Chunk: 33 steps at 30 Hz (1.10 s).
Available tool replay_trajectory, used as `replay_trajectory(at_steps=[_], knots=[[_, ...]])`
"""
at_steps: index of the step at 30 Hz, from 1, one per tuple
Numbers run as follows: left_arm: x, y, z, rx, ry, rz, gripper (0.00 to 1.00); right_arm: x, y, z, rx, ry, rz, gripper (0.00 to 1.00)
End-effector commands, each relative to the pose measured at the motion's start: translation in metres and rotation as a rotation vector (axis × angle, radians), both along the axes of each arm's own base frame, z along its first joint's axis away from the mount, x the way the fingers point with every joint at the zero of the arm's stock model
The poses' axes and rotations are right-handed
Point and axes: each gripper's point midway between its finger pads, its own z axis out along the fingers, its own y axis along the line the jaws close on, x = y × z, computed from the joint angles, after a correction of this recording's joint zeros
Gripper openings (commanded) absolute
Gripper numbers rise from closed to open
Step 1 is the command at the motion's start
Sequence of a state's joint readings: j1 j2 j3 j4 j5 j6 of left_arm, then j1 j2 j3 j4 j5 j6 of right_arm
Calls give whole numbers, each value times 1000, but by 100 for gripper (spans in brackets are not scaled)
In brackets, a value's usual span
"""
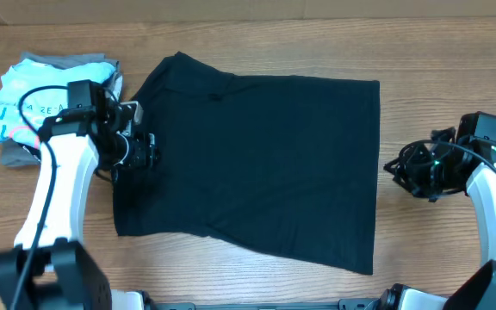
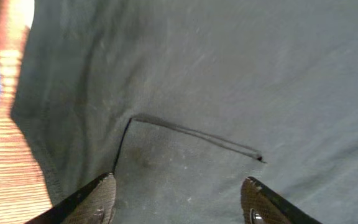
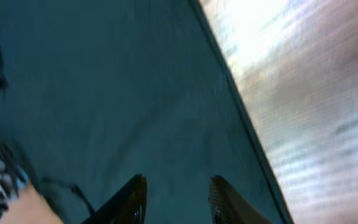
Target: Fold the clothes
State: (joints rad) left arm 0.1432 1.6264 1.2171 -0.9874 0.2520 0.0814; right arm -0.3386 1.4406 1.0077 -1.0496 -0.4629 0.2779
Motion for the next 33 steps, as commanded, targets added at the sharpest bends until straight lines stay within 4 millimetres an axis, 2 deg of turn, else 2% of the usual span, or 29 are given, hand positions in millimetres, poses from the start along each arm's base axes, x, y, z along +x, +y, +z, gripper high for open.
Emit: replay_trajectory(at_steps=[1, 4, 5, 10, 12, 15, 16, 19, 22, 27, 33], knots=[[-8, 0, -45, -4, 145, -18, 70, 0, 5, 11, -3, -45, 70, 37], [-9, 2, -73, -1, 212, -17, 77, 0, 5, 11, -3, -45, 70, 39], [-8, 3, -80, 6, 221, -14, 83, 0, 5, 11, -3, -45, 70, 40], [-1, 6, -87, 15, 211, 6, 85, -1, 2, 10, -21, -37, 66, 41], [-2, 2, -87, -2, 213, 1, 84, 0, 2, 10, -23, -40, 66, 42], [-1, 1, -87, -8, 212, 1, 76, 0, 2, 10, -23, -42, 66, 42], [-1, 1, -87, -8, 210, 1, 68, 1, 1, 10, -24, -45, 66, 42], [-2, -13, -83, -87, 212, -12, 57, 2, 1, 10, -25, -49, 63, 42], [-6, -14, -83, -86, 226, -18, 56, 2, 1, 10, -25, -49, 63, 43], [-4, 3, -92, 19, 230, -11, 50, 2, 1, 10, -25, -49, 63, 43], [4, 13, -96, 73, 203, -7, 53, 1, 1, 10, -23, -46, 63, 42]])
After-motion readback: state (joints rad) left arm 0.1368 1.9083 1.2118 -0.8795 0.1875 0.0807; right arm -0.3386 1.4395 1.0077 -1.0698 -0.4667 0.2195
